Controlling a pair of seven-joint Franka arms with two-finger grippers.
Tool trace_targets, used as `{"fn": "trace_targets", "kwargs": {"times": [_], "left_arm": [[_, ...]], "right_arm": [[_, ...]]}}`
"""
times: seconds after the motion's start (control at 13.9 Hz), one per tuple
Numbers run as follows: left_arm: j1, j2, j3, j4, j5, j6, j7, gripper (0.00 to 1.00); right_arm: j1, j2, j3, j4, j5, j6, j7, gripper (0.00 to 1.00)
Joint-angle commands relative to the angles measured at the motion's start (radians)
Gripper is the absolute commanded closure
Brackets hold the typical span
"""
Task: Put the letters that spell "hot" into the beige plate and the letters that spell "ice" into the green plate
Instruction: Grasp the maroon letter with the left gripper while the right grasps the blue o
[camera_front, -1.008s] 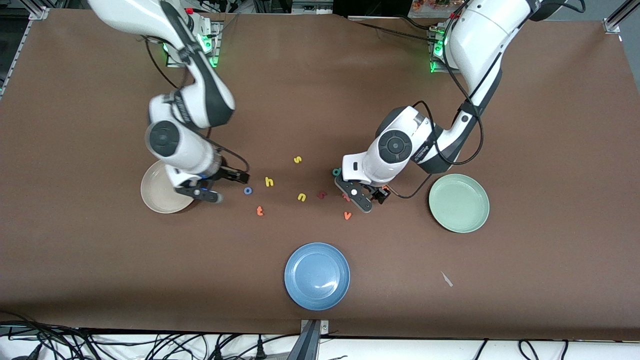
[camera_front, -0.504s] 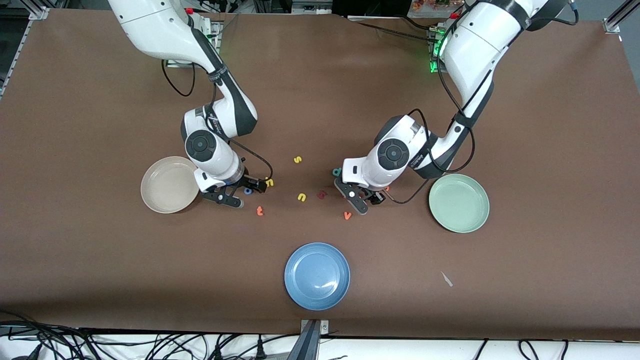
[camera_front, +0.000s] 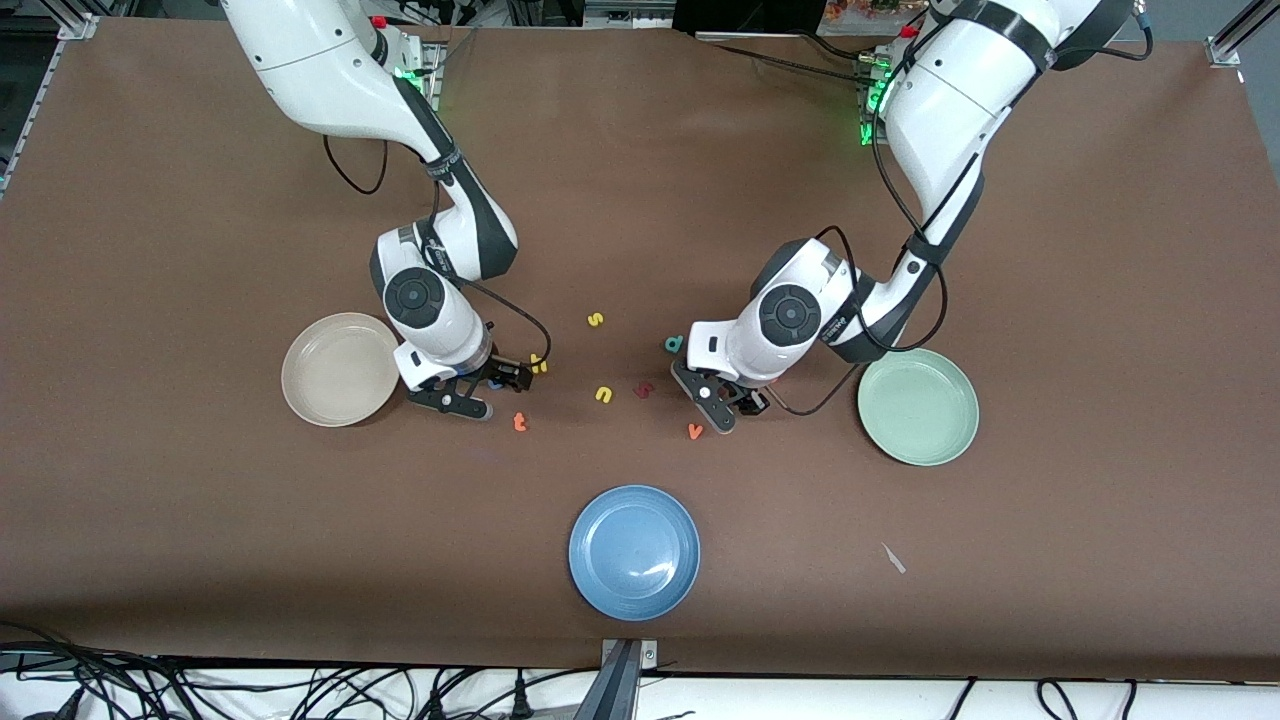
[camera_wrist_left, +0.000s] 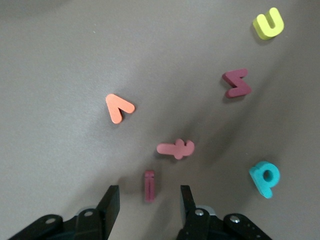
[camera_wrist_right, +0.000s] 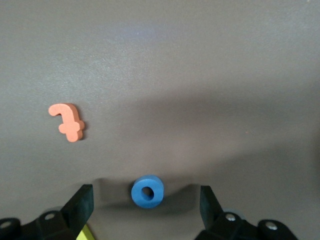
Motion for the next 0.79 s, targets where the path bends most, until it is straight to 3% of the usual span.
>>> {"fn": "trace_targets", "kwargs": {"times": [0.0,0.22,0.29,0.36,0.43,0.72], "left_arm": [[-0.027,0.011,0.027,-0.003,0.029,0.031,0.011,0.46],[-0.044,0.025,0.039,-0.001,0.029,0.032,0.011,0.52],[-0.049,0.025,0.041,-0.003,0.029,0.032,0.012,0.64],[-0.050,0.023,0.042,-0.001,0.029,0.032,0.015,0.90],[-0.050,0.025,0.044,-0.001,0.029,0.032,0.027,1.00],[-0.049,0.009,0.048,0.000,0.029,0.019,0.030,1.00]], "right_arm": [[0.009,-0.004,-0.006,-0.008,-0.017,0.014,0.016,0.17],[0.007,-0.006,-0.006,-0.008,-0.015,0.009,0.017,0.27],[0.007,-0.006,-0.007,-0.006,-0.015,0.009,0.017,0.30],[0.005,-0.006,-0.007,-0.006,-0.015,0.010,0.016,0.33],[0.004,-0.006,-0.007,-0.006,-0.015,0.010,0.016,0.36],[0.001,-0.006,-0.007,-0.005,-0.011,0.010,0.016,0.50]]}}
